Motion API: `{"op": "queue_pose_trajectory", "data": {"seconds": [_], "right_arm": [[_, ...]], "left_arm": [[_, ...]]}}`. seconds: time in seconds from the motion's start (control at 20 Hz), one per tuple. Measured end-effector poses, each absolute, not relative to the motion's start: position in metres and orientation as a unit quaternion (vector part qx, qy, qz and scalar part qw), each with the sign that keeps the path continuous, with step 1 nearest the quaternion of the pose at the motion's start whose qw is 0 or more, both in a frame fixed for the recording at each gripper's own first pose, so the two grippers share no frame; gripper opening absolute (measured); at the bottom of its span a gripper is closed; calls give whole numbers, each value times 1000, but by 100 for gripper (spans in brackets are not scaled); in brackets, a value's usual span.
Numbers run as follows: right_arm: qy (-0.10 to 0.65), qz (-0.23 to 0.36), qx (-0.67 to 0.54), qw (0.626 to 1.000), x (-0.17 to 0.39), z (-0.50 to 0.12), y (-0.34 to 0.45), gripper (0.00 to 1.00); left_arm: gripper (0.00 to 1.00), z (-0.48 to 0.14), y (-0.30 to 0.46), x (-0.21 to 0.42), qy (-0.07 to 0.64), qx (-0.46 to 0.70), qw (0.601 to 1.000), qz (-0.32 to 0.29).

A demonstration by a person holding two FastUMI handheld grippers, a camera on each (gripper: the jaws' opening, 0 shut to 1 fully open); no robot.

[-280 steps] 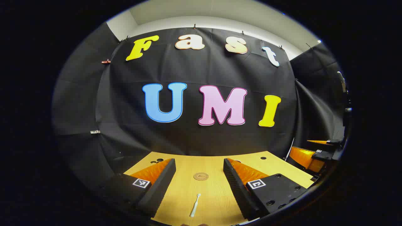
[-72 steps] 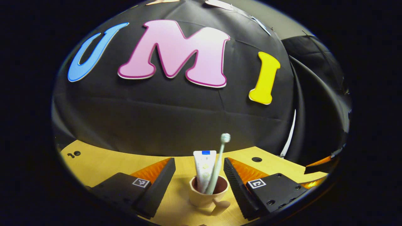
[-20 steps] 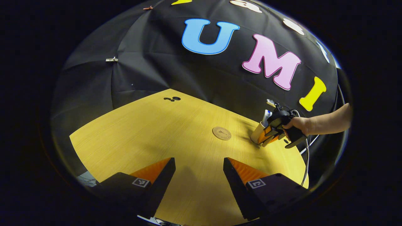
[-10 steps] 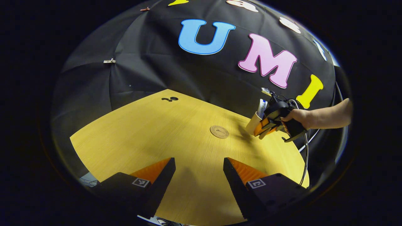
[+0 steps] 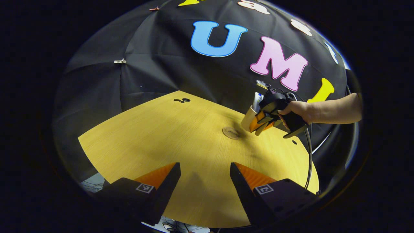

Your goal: Put the toothbrush and toothpaste on the desktop into the cup, then pick up the cup and place it on the coaster on the desktop.

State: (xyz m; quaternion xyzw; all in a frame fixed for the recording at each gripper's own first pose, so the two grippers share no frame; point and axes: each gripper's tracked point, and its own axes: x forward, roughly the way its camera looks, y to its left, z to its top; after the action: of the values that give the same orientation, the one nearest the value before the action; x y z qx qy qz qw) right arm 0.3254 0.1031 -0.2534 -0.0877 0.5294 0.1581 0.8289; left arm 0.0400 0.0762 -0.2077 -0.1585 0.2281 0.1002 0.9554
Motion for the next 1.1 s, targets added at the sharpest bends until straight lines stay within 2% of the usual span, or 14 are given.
{"op": "queue_pose_trajectory", "data": {"seconds": [0.4,0.45,0.5,0.65,0.7,0.75,0.8,0.85,0.9,0.95,1.0,1.05,1.1], "right_arm": [[546,172,-101,814,306,-256,101,32],[549,170,-100,812,305,-257,103,27],[551,169,-102,811,305,-257,103,32],[556,165,-103,808,305,-251,103,38],[557,165,-101,808,304,-255,104,27],[552,167,-94,811,304,-250,106,33],[546,167,-93,816,306,-246,106,29],[545,172,-89,816,306,-243,108,40],[539,173,-92,819,305,-237,107,45],[532,176,-95,823,305,-232,107,59],[524,176,-99,828,305,-225,105,69],[513,180,-94,834,304,-216,105,87],[506,179,-92,839,300,-207,102,89]], "left_arm": [[98,-207,82,29,226,-183,950,114],[97,-209,84,27,227,-179,950,115],[97,-209,87,27,228,-175,951,116],[98,-205,91,27,226,-173,951,120],[97,-203,91,27,224,-175,951,120],[97,-204,91,27,224,-177,951,120],[97,-204,91,27,226,-178,950,119],[97,-205,90,26,227,-178,950,118],[97,-204,89,26,228,-176,951,117],[97,-203,87,25,229,-173,951,116],[98,-200,86,25,228,-169,952,113],[98,-195,84,25,227,-165,954,111],[98,-189,81,26,224,-161,955,107]]}}
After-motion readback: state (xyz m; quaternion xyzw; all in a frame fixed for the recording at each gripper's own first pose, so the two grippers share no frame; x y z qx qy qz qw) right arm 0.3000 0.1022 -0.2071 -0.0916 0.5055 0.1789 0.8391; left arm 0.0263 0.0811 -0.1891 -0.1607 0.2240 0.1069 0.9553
